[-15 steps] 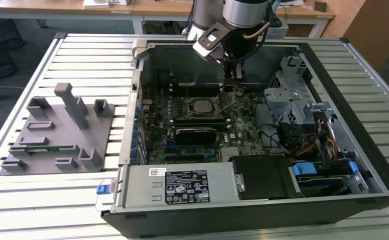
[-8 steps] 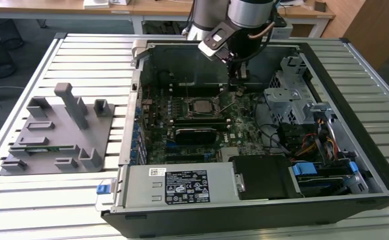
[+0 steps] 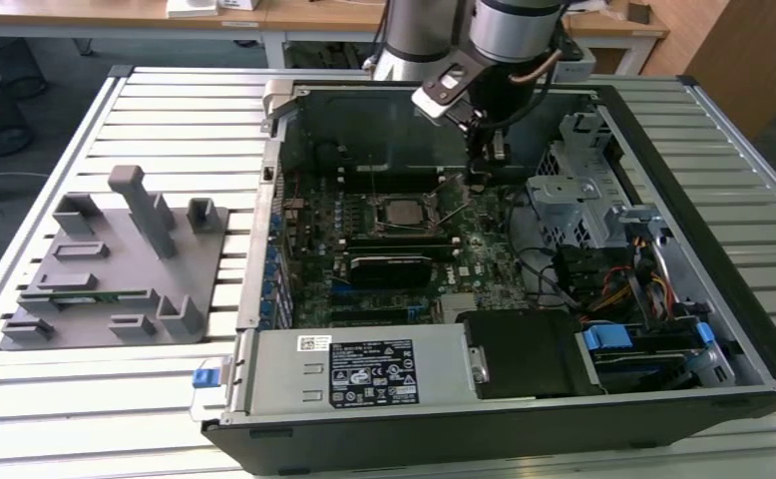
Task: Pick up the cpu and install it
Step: 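Close the cpu cover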
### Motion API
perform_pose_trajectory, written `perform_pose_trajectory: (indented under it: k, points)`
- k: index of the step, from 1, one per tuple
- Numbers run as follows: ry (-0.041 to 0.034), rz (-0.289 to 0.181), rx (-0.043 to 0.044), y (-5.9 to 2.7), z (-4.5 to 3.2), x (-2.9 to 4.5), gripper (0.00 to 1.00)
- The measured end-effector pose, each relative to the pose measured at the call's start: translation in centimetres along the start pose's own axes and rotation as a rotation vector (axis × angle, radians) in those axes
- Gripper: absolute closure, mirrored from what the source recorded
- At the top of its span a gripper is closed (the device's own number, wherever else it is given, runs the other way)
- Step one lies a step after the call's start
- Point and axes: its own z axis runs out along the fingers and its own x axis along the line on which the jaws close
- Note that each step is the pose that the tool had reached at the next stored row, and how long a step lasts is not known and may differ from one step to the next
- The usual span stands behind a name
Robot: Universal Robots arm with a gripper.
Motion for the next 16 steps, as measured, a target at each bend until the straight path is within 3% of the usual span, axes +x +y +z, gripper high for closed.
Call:
perform_pose_trajectory:
  k: [16]
  points:
    - [0.0002,0.0,-0.0001,1.54,1.2,0.83,0.89]
